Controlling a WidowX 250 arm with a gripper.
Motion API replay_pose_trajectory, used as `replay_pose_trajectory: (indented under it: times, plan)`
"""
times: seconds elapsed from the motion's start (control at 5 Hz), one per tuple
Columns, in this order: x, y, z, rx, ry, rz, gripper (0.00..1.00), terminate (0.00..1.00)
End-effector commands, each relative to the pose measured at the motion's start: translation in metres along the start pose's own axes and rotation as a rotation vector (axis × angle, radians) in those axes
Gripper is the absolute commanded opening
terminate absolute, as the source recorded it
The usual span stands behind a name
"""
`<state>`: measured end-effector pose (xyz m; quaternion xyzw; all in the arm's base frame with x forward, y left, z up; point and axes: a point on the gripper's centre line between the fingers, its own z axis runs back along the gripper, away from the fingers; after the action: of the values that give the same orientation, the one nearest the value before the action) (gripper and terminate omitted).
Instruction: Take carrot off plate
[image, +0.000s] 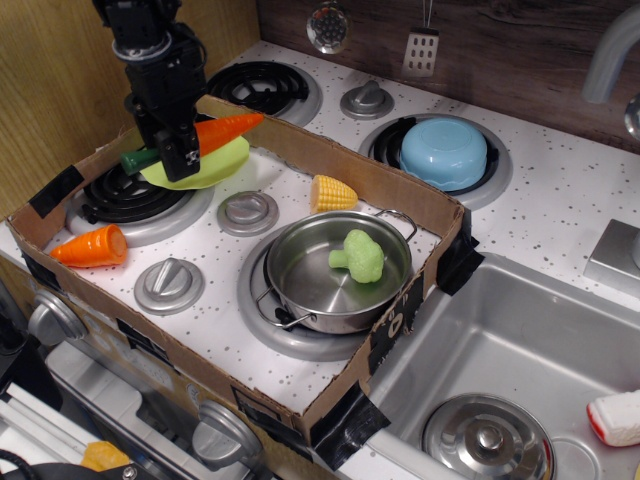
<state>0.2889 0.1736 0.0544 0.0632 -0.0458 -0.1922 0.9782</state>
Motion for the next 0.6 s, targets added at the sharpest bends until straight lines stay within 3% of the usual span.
replay_pose_trajectory:
  times: [0.0, 0.2, 0.4]
  plan:
    - [-0.008, -0.033, 0.025, 0.092, -0.047, 0.332, 0.0, 0.0]
    - [-0.015, -0.063, 0.029, 0.14, -0.058, 0.51, 0.0, 0.0]
    - [-0.021, -0.078, 0.028, 0.106, -0.031, 0.553, 0.0, 0.0]
